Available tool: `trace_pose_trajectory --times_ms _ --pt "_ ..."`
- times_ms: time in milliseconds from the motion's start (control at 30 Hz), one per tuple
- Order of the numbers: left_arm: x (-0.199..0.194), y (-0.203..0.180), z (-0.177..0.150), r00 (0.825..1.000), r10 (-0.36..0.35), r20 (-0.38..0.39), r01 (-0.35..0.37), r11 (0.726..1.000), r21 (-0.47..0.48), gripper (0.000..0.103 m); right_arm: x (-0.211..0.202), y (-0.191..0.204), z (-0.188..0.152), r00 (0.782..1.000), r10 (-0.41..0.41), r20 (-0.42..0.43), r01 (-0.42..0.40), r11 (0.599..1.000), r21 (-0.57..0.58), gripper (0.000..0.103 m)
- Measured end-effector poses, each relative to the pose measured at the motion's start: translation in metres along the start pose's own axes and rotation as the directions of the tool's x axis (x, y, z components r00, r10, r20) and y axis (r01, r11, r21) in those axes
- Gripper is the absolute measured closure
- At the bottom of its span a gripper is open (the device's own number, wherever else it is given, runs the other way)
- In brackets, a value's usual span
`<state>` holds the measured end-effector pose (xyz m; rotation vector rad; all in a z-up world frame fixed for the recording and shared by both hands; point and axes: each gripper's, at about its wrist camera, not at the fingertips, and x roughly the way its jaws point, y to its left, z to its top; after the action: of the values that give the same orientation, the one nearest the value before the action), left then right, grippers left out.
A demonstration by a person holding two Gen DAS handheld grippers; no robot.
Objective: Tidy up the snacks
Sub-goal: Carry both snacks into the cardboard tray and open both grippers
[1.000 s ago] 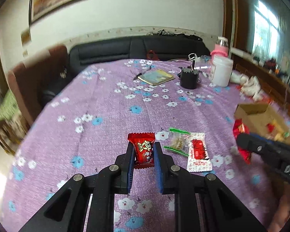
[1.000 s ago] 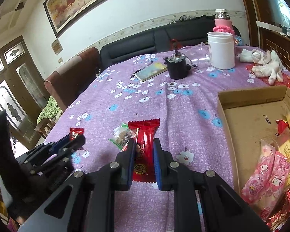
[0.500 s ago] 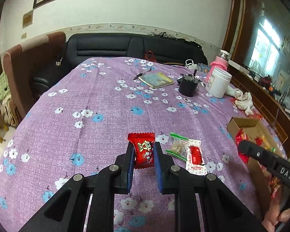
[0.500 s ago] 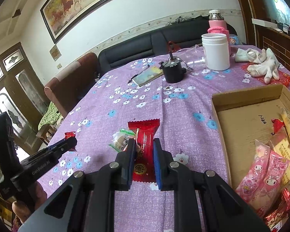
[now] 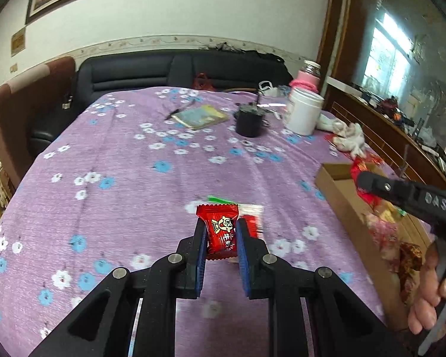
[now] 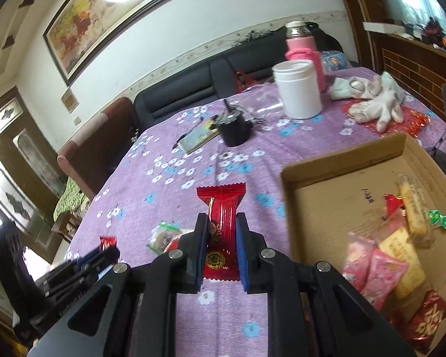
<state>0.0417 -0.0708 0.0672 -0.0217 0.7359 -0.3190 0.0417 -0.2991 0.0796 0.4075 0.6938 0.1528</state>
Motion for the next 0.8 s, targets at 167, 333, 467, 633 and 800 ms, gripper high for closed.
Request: trace_pose_trajectory --times_ms 167,333,467,633,800 --pt "-0.003 -0.043 0.008 0.999 -0.036 -0.027 0.038 0.996 0.076 0.084 -0.01 -0.029 0.012 1.0 -0.019 0.023 0.017 0.997 0.076 0.086" --pt "0.004 -0.102 0.014 0.986 -0.143 -0.086 0.153 0.98 0.129 0.084 -0.022 -0.063 0.024 0.999 -0.031 0.034 0.025 0.986 0.165 0.086" --pt "0.012 -0.149 0.011 0.97 -0.202 -0.136 0.224 0.96 0.166 0.085 -0.036 -0.098 0.033 0.998 -0.029 0.054 0.015 0.969 0.247 0.086" --pt "0.021 -0.193 0.004 0.953 -0.246 -0.176 0.278 0.94 0.195 0.085 -0.044 -0.138 0.037 0.998 -0.032 0.051 0.013 0.943 0.333 0.086" --pt "0.031 -0.215 -0.005 0.943 -0.251 -0.217 0.295 0.935 0.198 0.085 -0.037 -0.146 0.035 0.999 -0.044 0.012 0.038 0.94 0.339 0.086"
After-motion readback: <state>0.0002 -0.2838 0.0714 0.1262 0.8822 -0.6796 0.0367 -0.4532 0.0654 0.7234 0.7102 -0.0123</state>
